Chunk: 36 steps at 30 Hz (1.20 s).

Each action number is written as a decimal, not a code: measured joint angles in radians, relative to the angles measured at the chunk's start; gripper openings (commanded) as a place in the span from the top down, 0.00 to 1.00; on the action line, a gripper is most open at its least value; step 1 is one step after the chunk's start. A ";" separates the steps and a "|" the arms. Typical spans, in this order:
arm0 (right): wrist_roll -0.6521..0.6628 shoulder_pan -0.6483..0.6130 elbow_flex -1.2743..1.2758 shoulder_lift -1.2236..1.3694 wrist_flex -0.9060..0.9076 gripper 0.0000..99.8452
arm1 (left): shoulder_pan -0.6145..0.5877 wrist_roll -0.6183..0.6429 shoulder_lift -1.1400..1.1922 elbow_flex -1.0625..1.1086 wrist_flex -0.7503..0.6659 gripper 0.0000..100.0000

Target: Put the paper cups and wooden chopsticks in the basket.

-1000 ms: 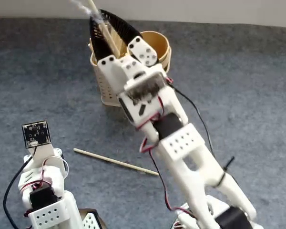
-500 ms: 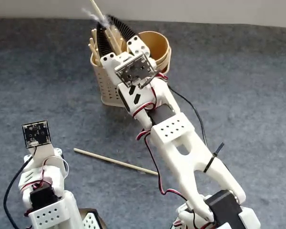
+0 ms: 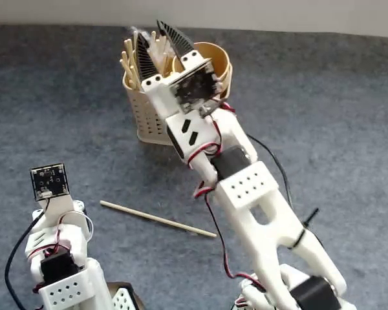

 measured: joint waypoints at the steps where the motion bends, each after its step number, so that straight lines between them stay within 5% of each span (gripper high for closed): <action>1: -0.031 0.000 0.000 -0.025 0.035 0.87 | 0.000 0.000 0.000 0.000 0.000 0.98; 17: -0.078 -0.141 0.000 -0.210 0.664 0.87 | 0.000 0.000 0.000 0.000 0.000 0.98; 36: -0.087 -0.344 0.433 -0.216 0.704 0.87 | 0.000 0.000 0.000 0.000 0.000 0.98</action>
